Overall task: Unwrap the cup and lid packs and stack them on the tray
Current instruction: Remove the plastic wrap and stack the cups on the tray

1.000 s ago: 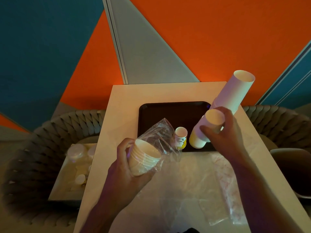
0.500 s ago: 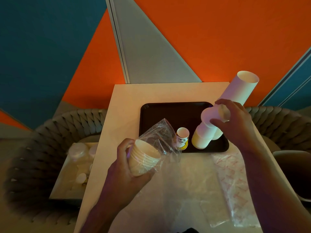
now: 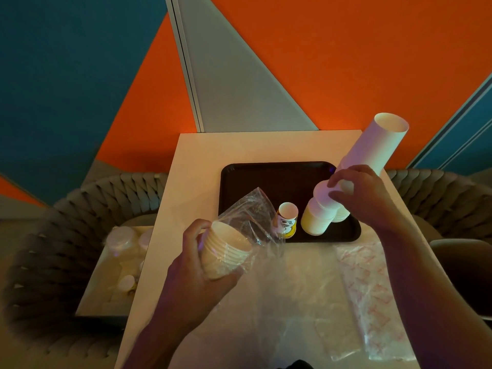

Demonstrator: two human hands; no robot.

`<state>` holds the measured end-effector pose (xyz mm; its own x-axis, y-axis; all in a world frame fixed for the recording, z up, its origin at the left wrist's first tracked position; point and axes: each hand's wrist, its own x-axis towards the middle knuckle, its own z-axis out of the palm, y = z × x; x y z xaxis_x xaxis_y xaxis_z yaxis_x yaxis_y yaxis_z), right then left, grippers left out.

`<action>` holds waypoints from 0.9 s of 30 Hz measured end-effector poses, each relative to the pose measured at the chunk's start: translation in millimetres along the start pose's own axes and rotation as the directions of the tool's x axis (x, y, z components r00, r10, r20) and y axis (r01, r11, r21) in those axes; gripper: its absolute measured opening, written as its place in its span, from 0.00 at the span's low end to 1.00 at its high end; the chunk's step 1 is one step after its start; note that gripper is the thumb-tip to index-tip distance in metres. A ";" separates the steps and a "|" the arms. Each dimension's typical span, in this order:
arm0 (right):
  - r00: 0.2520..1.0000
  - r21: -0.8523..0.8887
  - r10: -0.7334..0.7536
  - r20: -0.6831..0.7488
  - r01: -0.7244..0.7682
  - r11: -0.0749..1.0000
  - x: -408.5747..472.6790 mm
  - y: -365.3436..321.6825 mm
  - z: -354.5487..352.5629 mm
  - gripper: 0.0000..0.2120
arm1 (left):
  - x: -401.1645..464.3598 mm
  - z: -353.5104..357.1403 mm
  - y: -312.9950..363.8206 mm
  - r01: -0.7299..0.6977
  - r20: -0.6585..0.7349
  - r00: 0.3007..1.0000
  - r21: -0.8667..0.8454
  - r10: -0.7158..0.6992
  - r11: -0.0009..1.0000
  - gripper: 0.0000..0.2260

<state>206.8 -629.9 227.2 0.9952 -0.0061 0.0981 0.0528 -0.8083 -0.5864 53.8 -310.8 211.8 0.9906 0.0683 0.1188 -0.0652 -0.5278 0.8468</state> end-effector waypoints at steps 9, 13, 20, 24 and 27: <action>0.997 0.040 0.019 -0.078 -0.016 0.999 -1.1 19.3 28.0 0.20 | -0.3 0.8 0.9 -0.009 0.015 1.000 0.004 0.009 1.000 0.40; 0.993 0.034 0.040 -0.111 -0.037 0.999 -12.7 29.6 42.6 0.20 | -0.9 2.1 1.8 -0.015 0.021 1.000 0.007 0.015 1.000 0.40; 0.984 0.033 -0.006 -0.179 0.013 0.999 -32.5 11.4 35.5 0.23 | -1.9 5.6 3.5 -0.032 0.025 0.999 0.016 0.032 0.999 0.41; 0.997 0.350 -0.020 -0.081 0.047 0.935 -53.9 -34.2 25.6 0.17 | -1.7 8.4 5.4 -0.034 0.036 0.999 0.026 0.033 0.999 0.40; 0.991 0.490 -0.126 0.044 0.089 0.867 -67.9 -60.9 24.9 0.18 | -0.8 9.7 7.4 -0.031 0.047 0.998 0.030 0.030 0.999 0.40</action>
<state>138.0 -565.6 236.3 0.9832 0.1218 0.1357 0.1745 -0.4131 -0.8938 53.7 -323.0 212.9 0.9928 0.0123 0.1195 -0.0927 -0.5552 0.8265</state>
